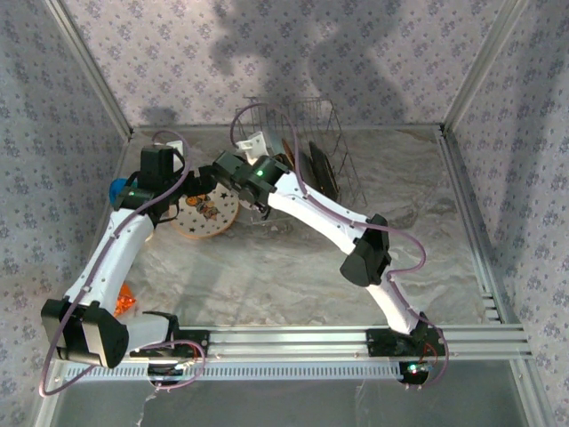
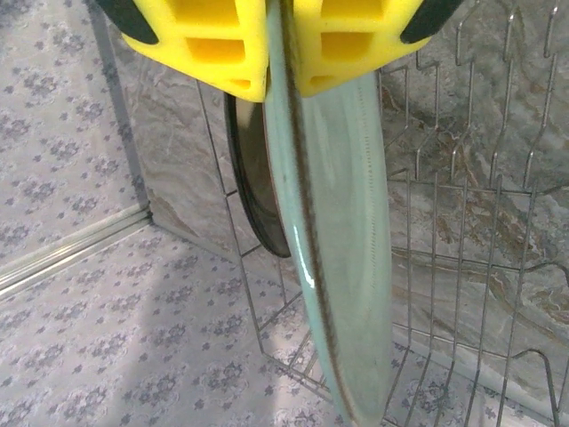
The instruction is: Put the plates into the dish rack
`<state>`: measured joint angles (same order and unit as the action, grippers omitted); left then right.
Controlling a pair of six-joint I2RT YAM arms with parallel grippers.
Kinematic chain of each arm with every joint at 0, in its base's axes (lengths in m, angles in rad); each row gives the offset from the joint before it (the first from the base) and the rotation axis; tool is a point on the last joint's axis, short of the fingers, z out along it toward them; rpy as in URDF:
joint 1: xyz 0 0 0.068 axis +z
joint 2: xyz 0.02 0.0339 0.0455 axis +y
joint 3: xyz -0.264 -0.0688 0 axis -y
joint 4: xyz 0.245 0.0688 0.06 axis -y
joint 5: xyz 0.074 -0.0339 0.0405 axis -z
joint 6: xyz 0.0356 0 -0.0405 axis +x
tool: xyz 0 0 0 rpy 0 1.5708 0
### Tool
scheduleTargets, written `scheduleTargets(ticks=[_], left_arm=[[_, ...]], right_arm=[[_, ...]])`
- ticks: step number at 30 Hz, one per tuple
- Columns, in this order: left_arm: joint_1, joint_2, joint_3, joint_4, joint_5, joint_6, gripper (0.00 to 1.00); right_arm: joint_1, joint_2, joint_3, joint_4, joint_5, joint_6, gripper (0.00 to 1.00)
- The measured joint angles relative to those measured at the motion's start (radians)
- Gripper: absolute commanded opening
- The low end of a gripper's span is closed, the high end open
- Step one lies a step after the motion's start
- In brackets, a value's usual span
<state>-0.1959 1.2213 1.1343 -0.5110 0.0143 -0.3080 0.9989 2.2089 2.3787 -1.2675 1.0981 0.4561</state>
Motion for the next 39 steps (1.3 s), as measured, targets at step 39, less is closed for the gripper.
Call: scheduleTargets(ticks=[39], left_arm=[[0.005, 0.043, 0.0, -0.001, 0.022, 0.0, 1.0]], right_arm=[[-0.129, -0.124, -0.336, 0.171, -0.297, 0.211, 0.32]])
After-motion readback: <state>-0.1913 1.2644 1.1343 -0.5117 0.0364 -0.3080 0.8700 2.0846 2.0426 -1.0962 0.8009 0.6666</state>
